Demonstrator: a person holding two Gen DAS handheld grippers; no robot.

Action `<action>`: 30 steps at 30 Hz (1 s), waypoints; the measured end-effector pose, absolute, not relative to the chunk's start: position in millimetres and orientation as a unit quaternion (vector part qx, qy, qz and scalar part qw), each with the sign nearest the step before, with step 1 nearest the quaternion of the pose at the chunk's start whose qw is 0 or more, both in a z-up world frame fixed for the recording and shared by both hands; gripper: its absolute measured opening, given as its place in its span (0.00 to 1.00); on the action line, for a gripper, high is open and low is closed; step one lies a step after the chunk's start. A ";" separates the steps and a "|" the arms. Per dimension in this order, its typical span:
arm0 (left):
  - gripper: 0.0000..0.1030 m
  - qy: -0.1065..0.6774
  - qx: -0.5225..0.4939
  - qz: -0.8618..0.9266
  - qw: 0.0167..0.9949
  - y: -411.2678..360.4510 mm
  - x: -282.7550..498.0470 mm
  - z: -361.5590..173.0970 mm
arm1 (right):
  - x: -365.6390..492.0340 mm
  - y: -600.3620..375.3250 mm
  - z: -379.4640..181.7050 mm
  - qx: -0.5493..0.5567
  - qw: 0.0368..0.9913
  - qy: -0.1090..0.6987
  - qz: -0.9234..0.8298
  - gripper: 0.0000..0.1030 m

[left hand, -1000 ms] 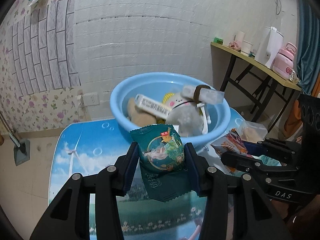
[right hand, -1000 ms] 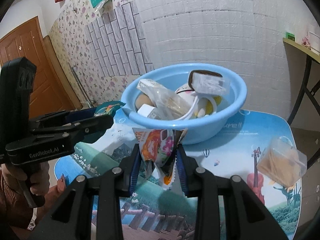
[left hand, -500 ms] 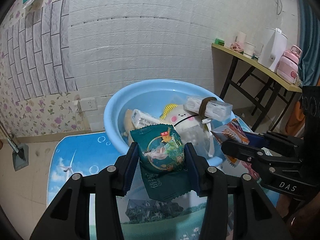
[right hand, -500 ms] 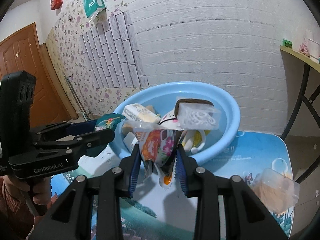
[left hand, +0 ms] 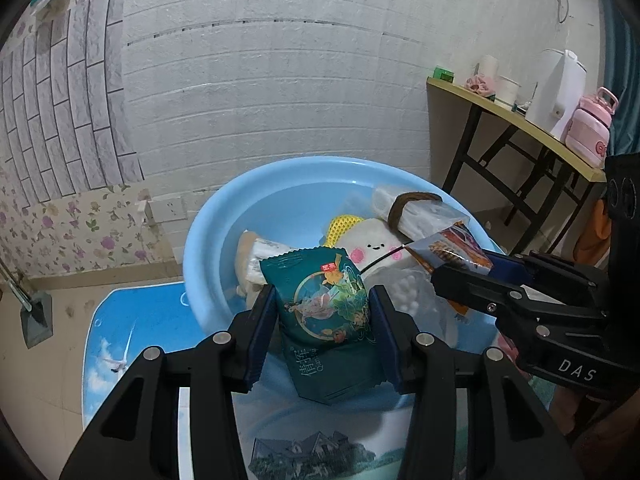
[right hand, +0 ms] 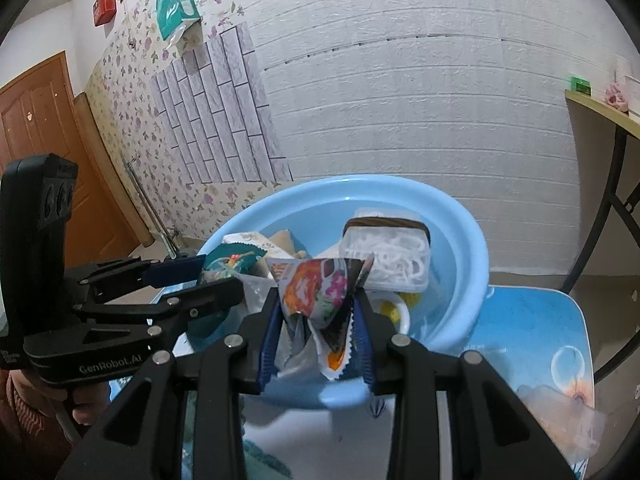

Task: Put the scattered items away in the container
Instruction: 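Carry the green packet and snack bag over the basin and open both tools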

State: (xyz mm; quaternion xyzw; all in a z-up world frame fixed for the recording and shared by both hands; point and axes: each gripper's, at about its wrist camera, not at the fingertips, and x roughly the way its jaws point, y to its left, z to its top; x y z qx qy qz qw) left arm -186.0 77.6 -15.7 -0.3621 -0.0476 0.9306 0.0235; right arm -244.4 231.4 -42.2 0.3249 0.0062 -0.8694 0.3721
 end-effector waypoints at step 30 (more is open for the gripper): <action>0.72 -0.047 -0.358 0.932 0.033 111.0 -148.7 -13.2 | -221.7 283.4 -45.9 0.309 0.343 -0.012 -0.887 0.54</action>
